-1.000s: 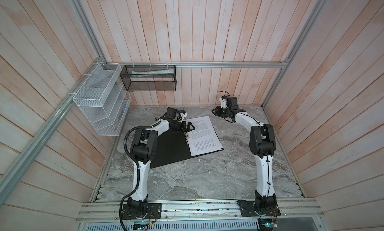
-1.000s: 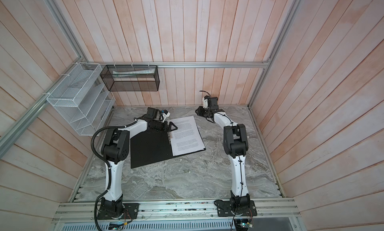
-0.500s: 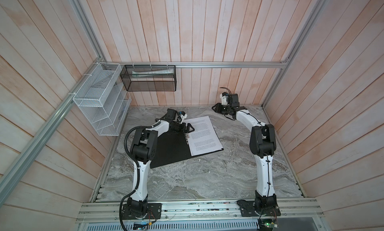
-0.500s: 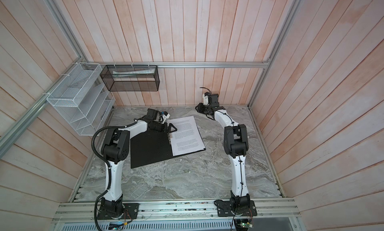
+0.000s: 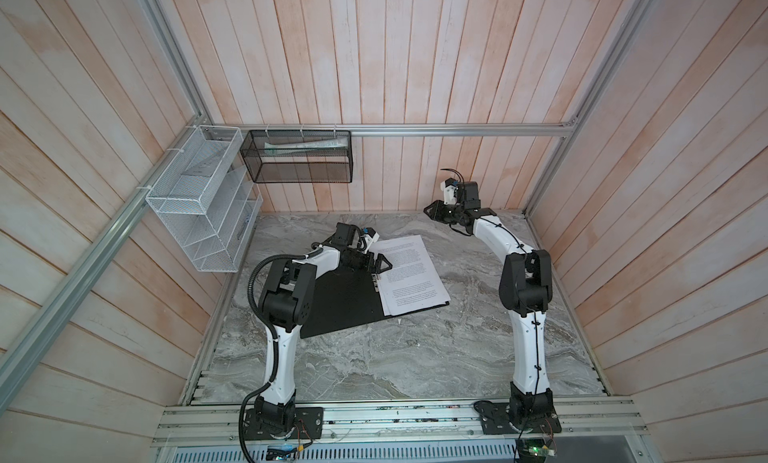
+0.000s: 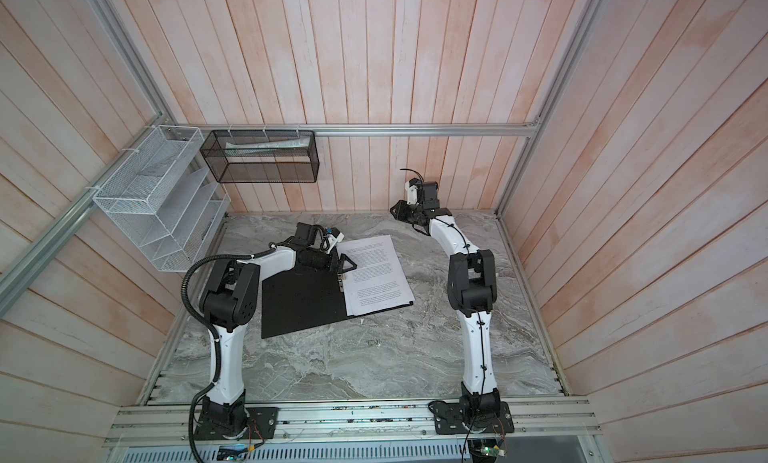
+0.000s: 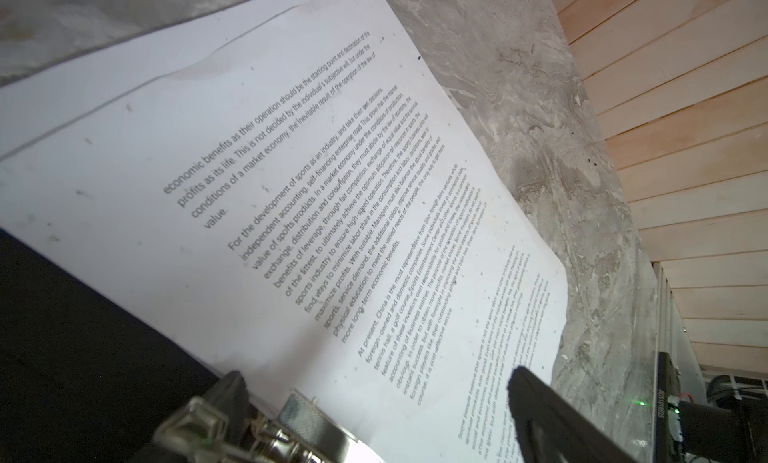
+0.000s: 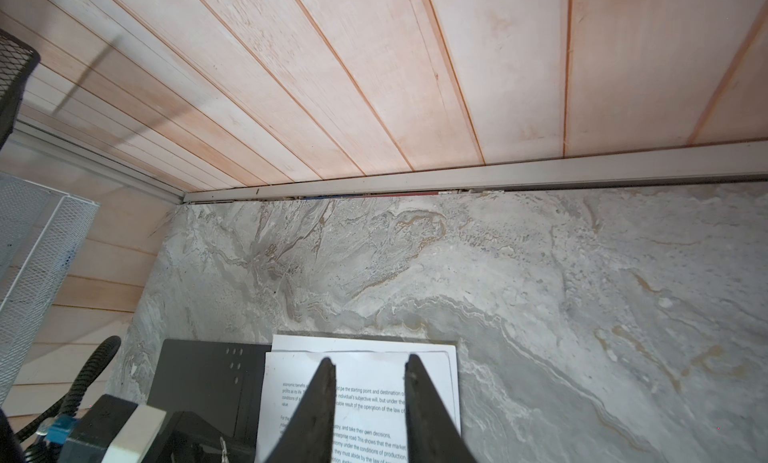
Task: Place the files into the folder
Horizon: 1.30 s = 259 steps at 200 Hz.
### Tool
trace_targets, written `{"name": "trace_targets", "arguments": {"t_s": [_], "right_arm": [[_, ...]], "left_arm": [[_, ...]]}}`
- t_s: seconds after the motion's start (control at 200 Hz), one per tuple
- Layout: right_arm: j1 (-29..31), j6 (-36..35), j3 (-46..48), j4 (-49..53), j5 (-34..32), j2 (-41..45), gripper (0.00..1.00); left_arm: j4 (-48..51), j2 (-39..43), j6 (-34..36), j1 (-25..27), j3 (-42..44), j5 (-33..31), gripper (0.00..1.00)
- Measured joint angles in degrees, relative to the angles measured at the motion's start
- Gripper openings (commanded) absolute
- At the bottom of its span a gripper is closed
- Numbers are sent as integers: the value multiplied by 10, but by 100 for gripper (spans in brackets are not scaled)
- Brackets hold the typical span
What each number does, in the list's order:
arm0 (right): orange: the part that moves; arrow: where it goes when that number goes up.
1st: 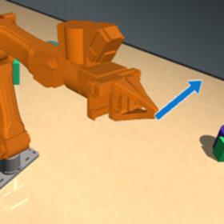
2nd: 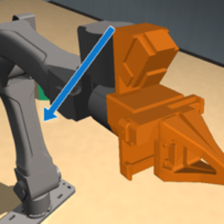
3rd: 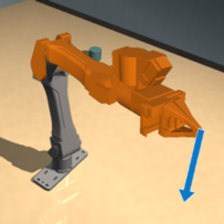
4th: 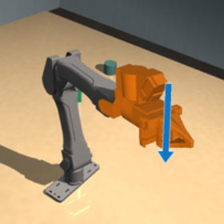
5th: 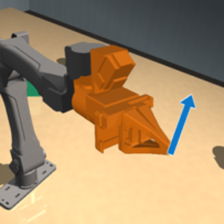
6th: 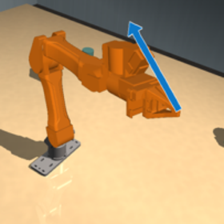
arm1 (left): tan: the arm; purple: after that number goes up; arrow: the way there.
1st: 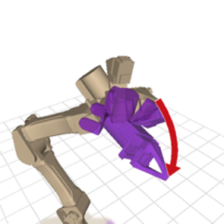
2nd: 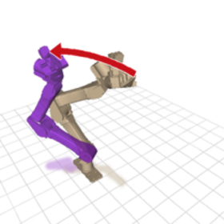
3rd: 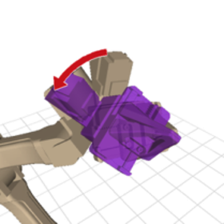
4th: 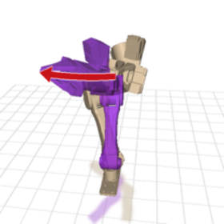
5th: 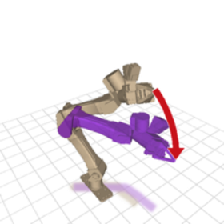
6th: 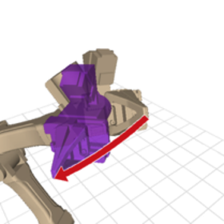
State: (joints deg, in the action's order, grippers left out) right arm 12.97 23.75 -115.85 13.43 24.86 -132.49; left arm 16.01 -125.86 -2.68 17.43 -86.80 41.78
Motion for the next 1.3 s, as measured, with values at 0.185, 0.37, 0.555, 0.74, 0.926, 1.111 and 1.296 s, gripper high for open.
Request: {"name": "trace_targets", "arguments": {"t_s": [0.185, 0.37, 0.555, 0.74, 0.926, 1.111, 1.296], "right_arm": [[0, 0, 0, 4, 4, 0, 28], [0, 0, 0, 6, 7, 0, 28], [0, -2, 2, 15, 7, 0, 29], [0, -3, -9, 47, 9, -11, 29], [2, -12, -44, 91, 12, -57, 29], [16, -23, -68, 143, 12, -97, 29], [37, -37, -107, 184, 5, -119, 29]], "left_arm": [[-10, 8, 0, 7, 18, 14, 100], [-11, 29, 0, 31, 49, 19, 100], [0, 48, -2, 42, 68, 12, 100], [47, 80, -8, 26, 68, -2, 100], [83, 144, -3, 1, 66, -6, 100], [84, 203, -5, -22, 118, -6, 100], [73, 210, -20, -34, 201, -4, 100]]}}
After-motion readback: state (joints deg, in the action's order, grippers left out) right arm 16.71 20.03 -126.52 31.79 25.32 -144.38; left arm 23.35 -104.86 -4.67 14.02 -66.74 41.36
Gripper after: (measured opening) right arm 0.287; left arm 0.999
